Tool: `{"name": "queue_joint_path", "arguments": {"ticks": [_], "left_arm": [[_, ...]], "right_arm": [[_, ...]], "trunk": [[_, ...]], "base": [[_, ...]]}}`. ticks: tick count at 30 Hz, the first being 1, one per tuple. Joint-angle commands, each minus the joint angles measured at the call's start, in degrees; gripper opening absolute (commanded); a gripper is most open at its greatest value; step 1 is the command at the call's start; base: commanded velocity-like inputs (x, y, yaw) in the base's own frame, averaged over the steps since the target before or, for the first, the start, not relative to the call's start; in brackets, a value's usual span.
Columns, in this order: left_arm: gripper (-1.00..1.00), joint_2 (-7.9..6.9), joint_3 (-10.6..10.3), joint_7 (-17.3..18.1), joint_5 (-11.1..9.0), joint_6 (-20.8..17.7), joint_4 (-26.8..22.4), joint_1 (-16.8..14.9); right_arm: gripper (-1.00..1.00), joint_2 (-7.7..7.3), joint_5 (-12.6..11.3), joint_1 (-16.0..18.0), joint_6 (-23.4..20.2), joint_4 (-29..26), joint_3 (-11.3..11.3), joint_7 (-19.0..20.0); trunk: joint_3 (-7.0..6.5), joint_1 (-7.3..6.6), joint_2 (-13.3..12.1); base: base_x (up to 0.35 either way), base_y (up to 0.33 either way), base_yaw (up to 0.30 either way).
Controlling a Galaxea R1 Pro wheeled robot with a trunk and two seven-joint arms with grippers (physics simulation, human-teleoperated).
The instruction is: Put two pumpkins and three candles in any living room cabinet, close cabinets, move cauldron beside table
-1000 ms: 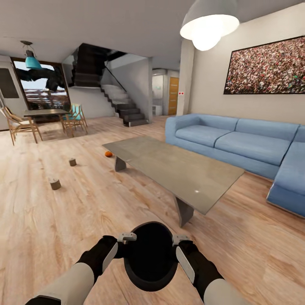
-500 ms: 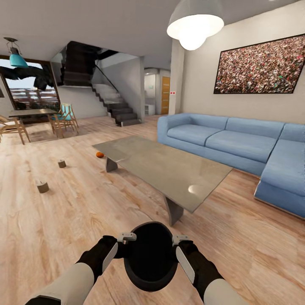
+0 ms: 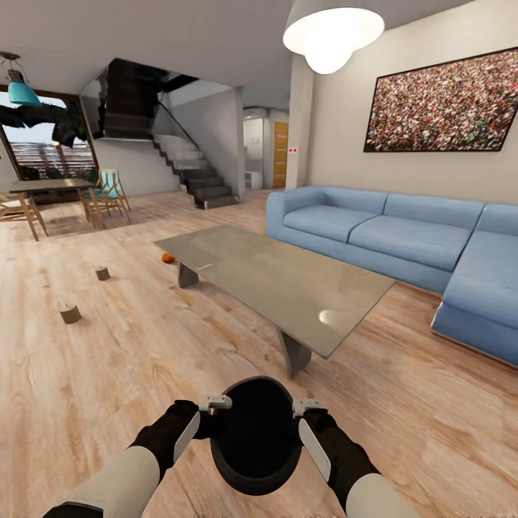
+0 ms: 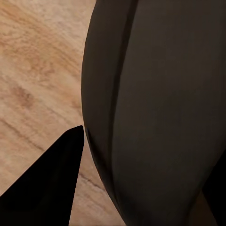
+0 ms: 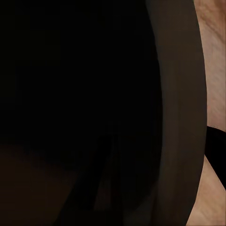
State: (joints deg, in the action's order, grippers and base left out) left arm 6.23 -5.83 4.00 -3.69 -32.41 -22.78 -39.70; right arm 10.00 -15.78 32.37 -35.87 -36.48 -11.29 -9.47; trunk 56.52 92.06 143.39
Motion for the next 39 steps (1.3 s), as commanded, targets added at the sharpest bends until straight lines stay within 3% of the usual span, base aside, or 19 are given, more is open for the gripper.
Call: {"name": "queue_joint_path", "arguments": {"ticks": [1,24,29,39], "left_arm": [[-1.0,-0.07,-1.64,1.18,-2.64,-0.29,-0.25,-0.03],[-1.0,-0.07,-1.64,1.18,-2.64,-0.21,-0.25,-0.03],[-1.0,-0.07,-1.64,1.18,-2.64,-0.21,-0.25,-0.03],[-1.0,-0.07,-1.64,1.18,-2.64,-0.23,-0.25,-0.03]], "right_arm": [[-1.0,0.0,-2.24,0.06,0.01,0.0,-0.23,-0.55],[-1.0,0.0,-2.24,0.06,0.01,0.0,-0.23,-0.54],[-1.0,0.0,-2.24,0.06,0.01,0.0,-0.23,-0.52],[-1.0,0.0,-2.24,0.06,0.01,0.0,-0.23,-0.47]], "trunk": [[0.27,0.0,0.05],[5.37,0.59,0.36],[5.37,0.59,0.36],[7.58,0.85,0.49]], "base": [[0.0,0.0,0.0],[0.0,0.0,0.0],[0.0,0.0,0.0],[0.0,0.0,0.0]]}}
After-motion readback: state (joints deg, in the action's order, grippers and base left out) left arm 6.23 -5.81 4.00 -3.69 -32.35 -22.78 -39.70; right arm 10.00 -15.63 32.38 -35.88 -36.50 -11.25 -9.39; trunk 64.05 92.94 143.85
